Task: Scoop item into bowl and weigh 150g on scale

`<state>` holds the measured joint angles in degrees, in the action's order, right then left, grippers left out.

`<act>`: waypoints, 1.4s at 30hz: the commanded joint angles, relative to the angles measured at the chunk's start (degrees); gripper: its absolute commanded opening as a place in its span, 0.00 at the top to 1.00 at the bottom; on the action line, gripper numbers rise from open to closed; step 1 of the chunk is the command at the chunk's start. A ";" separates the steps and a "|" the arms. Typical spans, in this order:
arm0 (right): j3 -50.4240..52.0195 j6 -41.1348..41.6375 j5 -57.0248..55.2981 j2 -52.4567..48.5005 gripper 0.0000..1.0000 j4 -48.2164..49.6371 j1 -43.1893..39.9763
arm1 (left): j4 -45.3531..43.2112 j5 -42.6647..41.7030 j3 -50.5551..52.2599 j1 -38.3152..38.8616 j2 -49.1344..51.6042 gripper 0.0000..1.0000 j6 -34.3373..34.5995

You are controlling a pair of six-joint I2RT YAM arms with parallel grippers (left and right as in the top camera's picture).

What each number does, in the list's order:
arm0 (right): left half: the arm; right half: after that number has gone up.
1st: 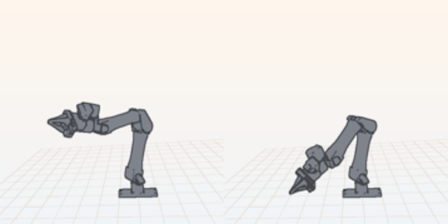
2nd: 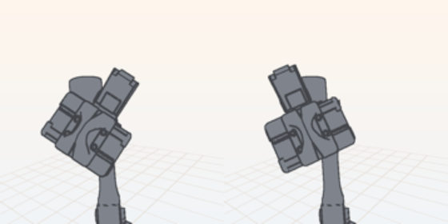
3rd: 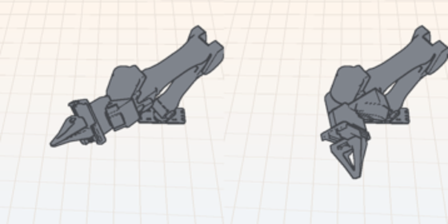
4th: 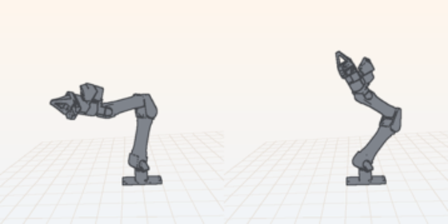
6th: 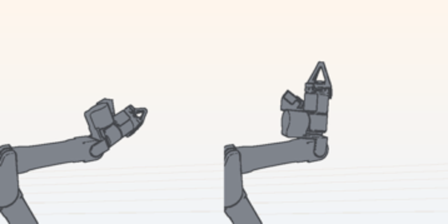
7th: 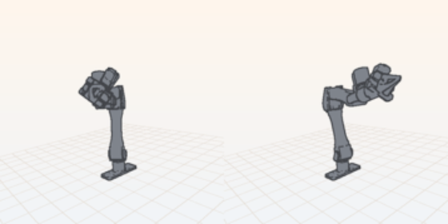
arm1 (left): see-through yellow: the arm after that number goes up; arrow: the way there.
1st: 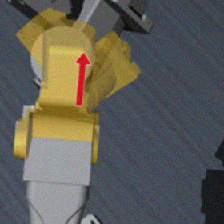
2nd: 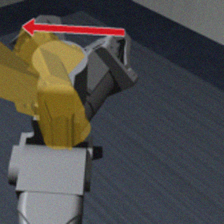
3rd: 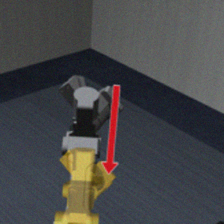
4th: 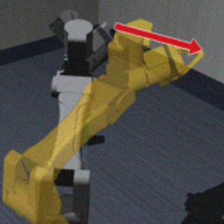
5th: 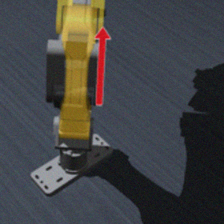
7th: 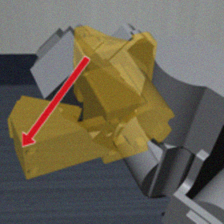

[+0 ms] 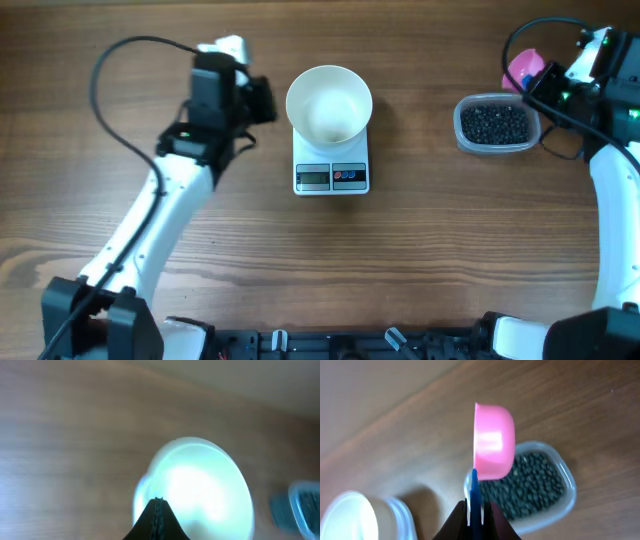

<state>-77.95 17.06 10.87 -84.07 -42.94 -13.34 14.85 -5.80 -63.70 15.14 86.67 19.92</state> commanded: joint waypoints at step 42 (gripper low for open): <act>-1.53 -13.92 8.48 2.93 0.96 -6.25 -0.39 | -1.86 -16.61 29.42 2.34 -18.36 0.95 -41.16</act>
<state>-78.26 4.16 18.02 -81.97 -49.80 -13.34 13.98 -23.59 -34.41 16.69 68.31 -17.93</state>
